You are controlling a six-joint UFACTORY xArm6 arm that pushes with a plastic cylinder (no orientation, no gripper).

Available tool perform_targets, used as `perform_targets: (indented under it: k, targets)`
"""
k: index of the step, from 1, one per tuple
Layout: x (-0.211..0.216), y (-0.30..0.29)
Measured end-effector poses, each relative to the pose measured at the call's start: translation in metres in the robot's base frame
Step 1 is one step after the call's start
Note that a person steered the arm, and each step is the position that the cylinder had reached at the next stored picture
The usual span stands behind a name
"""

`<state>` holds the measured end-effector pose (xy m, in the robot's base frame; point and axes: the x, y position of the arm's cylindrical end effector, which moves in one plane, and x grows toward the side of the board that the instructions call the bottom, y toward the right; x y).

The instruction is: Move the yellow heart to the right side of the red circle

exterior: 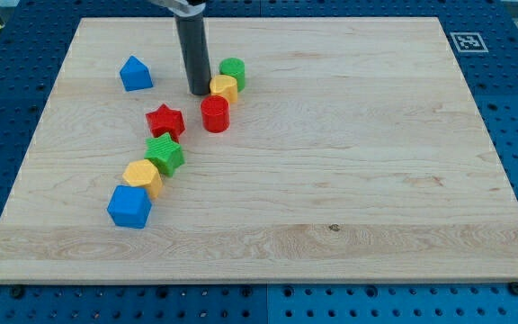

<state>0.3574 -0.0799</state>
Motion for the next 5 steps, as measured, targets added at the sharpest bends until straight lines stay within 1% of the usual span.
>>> perform_targets:
  k: [3, 5]
  targets:
    - [0.011, 0.022]
    - [0.017, 0.049]
